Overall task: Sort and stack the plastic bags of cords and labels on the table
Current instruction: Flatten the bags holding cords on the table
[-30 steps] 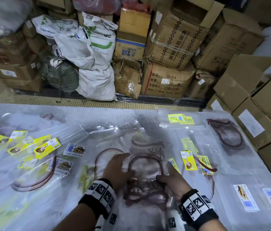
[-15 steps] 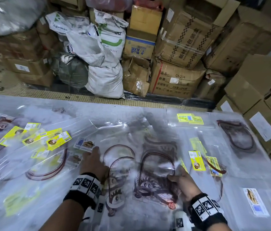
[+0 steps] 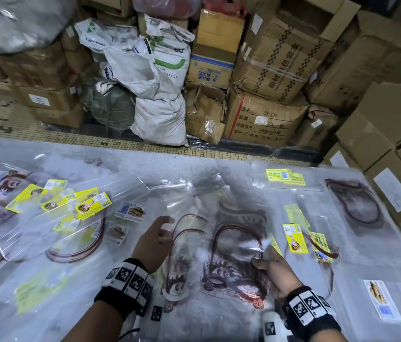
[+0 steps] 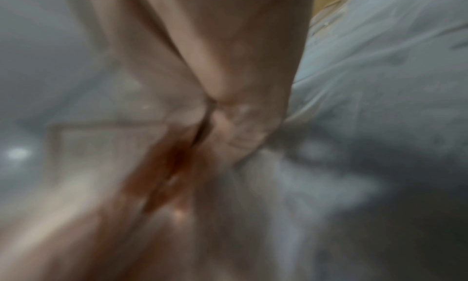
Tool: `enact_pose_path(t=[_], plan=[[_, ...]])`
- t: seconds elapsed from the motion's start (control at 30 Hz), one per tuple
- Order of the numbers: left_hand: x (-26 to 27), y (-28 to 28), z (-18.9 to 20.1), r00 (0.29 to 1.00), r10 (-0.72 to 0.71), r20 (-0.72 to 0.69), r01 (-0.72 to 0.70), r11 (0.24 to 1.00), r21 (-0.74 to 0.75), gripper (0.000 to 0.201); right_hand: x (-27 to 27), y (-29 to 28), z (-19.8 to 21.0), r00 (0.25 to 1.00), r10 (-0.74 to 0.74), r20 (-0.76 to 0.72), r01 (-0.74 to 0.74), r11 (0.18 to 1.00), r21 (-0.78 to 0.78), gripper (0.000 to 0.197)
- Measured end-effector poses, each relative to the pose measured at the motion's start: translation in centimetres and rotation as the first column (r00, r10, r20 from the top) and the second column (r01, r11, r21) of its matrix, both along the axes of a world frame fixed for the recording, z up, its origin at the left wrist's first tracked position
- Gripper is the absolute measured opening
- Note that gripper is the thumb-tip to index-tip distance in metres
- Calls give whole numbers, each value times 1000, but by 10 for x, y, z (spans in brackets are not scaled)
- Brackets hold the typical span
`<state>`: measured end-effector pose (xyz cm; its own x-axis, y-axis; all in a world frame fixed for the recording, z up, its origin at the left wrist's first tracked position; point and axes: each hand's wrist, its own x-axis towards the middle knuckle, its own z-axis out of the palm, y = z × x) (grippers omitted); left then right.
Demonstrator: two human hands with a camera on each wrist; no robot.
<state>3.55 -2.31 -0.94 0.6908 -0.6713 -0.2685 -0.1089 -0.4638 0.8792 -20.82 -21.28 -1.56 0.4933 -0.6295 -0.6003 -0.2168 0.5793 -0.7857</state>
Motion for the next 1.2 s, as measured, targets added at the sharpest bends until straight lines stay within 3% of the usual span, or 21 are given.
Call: enact_pose_path(t=[0.17, 0.23, 0.3, 0.33, 0.47, 0.57, 0.63, 0.7, 0.83, 0.9, 0.97, 1.03, 1.1, 1.13, 1.17, 1.2], plan=[[-4, -4, -1, 952, 232, -202, -257, 961, -104, 10, 0, 0, 2, 1000, 18, -20, -19, 1000, -9, 32], [-5, -2, 2, 962, 146, -231, -170, 982, -86, 4, 0, 1, 4, 999, 16, -35, -16, 1000, -15, 32], [-6, 1, 2, 979, -22, -204, 14, 999, -41, 32, 0, 0, 5, 999, 18, -47, -19, 1000, -19, 31], [-6, 3, 2, 981, -45, -187, 41, 999, -23, 44, 0, 1, 6, 999, 28, -41, -29, 999, -25, 30], [-4, 3, 11, 941, 60, -333, -110, 985, -135, 50, 6, 2, 11, 1000, 8, -24, -10, 994, -107, 43], [-3, -4, 33, 980, 34, -198, -73, 979, -193, 56, 9, 4, 24, 998, 48, 49, -41, 990, -132, 46], [-4, -9, 59, 994, -92, 57, 101, 975, -196, 63, 12, 5, 29, 995, 63, 80, -53, 991, -119, 47], [-9, -15, 86, 970, -190, 151, 221, 949, -227, 64, 14, 5, 31, 995, 59, 84, -49, 992, -116, 47], [-32, -27, 147, 931, -354, 88, 352, 814, -463, 63, 18, 7, 31, 993, 64, 103, -56, 995, -80, 44], [-37, -31, 159, 903, -429, 2, 345, 724, -598, 69, 20, 11, 35, 988, 69, 135, -61, 996, -64, 38], [-35, -34, 153, 871, -455, -186, 212, 689, -693, 71, 18, 13, 43, 990, 41, 133, -36, 998, -42, 30], [-31, -39, 132, 849, -396, -350, 99, 770, -631, 76, 15, 11, 43, 997, -27, 76, 24, 999, 39, 26], [-29, -42, 103, 934, -258, -247, 151, 912, -382, 75, 17, 16, 49, 995, -16, 93, 4, 991, 131, 14], [-29, -42, 87, 964, -219, -147, 180, 953, -242, 71, 17, 17, 47, 994, 32, 103, -39, 997, 68, 26], [-30, -42, 73, 976, -195, -95, 180, 972, -148, 68, 16, 17, 41, 993, -4, 117, -6, 996, 87, 50], [-31, -42, 60, 980, -184, -73, 176, 979, -105, 66, 18, 19, 43, 986, -5, 165, -14, 993, 115, 57]])
